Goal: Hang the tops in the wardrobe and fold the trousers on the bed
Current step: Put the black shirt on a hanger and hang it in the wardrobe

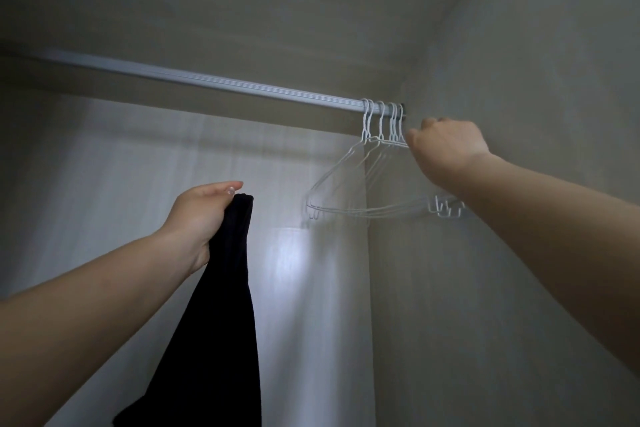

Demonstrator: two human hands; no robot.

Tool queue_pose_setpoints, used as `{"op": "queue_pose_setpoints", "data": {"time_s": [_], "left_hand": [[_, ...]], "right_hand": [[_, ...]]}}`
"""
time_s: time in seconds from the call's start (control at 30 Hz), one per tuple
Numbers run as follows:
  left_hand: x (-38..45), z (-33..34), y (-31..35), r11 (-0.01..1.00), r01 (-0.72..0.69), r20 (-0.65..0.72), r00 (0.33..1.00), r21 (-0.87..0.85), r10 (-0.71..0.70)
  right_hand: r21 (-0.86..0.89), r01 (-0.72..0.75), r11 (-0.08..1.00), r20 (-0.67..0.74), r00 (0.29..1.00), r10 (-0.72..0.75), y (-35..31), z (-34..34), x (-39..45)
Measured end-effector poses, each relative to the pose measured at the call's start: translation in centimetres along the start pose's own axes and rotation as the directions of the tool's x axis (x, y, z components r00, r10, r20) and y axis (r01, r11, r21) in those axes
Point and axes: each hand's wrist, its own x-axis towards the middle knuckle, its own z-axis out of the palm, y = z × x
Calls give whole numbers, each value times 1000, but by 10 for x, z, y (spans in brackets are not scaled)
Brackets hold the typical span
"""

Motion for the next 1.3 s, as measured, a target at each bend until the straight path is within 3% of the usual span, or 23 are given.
{"op": "queue_pose_setpoints", "data": {"time_s": [0.27, 0.43, 0.57, 0.67, 0.77, 0.87, 0.97, 1.13, 1.3], "left_hand": [[-1, -14, 1, 995, 28, 31, 999, 98, -32], [0, -29, -4, 934, -106, 73, 994, 340, 86], [6, -47, -8, 694, -231, 155, 973, 682, 172], [4, -63, -10, 334, -344, 304, 938, 877, 167], [-5, -84, -20, -40, -443, 445, 892, 895, 78], [-11, -102, -28, -398, -474, 494, 868, 785, -59], [-17, -119, -39, -484, -431, 421, 897, 761, -136], [-33, -169, -57, -453, -236, 152, 965, 860, -216], [-44, -218, -63, -493, -90, -62, 957, 866, -284]], "right_hand": [[204, -13, 979, -155, 987, 46, -18, -4, 7], [356, -44, 934, -196, 973, 121, -33, 2, 7], [466, -25, 884, -184, 975, 124, -41, 14, -6], [558, 4, 830, -176, 978, 114, -63, 25, -33], [634, 25, 773, -86, 996, 39, -99, 37, -70], [683, 32, 730, -26, 999, -20, -126, 42, -99], [782, 29, 623, 30, 996, -83, -140, 46, -124], [910, -4, 414, 77, 984, -160, -167, 48, -158], [931, 34, 363, 54, 972, -227, -187, 46, -174]]}}
